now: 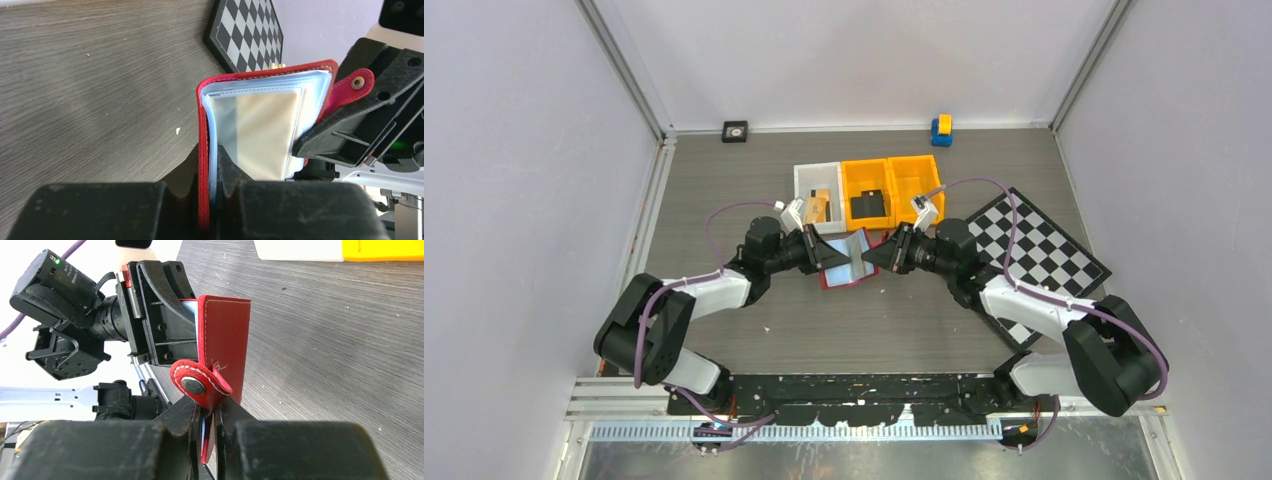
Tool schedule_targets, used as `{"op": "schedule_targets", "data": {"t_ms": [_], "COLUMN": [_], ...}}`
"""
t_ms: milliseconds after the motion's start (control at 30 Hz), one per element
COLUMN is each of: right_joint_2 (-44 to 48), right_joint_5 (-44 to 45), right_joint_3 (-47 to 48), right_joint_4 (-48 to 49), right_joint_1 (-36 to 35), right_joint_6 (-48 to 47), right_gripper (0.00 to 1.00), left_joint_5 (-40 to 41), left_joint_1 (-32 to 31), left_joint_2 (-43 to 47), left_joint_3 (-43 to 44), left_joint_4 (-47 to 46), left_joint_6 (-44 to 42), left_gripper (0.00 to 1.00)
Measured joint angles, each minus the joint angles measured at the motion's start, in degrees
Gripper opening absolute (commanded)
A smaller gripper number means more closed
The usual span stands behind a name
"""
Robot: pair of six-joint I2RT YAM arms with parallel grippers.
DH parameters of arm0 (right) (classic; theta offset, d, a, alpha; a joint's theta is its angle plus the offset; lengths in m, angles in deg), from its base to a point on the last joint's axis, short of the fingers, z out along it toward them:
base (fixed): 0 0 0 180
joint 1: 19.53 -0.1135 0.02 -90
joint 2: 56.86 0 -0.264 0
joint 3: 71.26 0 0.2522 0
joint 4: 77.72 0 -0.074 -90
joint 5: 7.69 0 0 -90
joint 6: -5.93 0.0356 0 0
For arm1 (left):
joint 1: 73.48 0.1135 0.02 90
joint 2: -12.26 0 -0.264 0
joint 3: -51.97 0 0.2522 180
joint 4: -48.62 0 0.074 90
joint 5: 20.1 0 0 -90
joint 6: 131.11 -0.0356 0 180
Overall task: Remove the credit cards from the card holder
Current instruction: Remove the credit card from the card holder.
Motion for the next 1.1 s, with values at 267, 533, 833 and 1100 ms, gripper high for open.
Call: {"op": "schedule_targets", "data": {"t_ms": [267, 533, 833, 1100], "right_joint_2": [0.3, 0.3, -0.2, -0.2], "right_joint_5": [5.1, 10.8, 14.3, 19.1], "right_joint_3": [2.3, 6.3, 9.3, 9.9], "right_joint_4": [-7.4, -16.6, -19.2, -22.5], "right_joint_1": [-1.5, -2.8, -9.8, -11.4], "right_joint_6": [-3.6, -6.7, -12.5, -14.5], "right_gripper": [0.00, 0.03, 0.00, 0.01], "left_joint_5": [-0.1, 0.3, -0.3, 0.3], "left_joint_1": [0.0, 0.0, 0.0, -0.1], "left_joint_2": [-1.0, -1.0, -1.7, -2.3], "left_joint_3": [0.0, 0.0, 0.2, 1.4], "left_joint_4": [0.1, 0.0, 2.0, 5.9], "left_joint_6": [0.0, 0.0, -0.1, -1.0], "left_gripper": [0.00, 0.00, 0.10, 0.15]}}
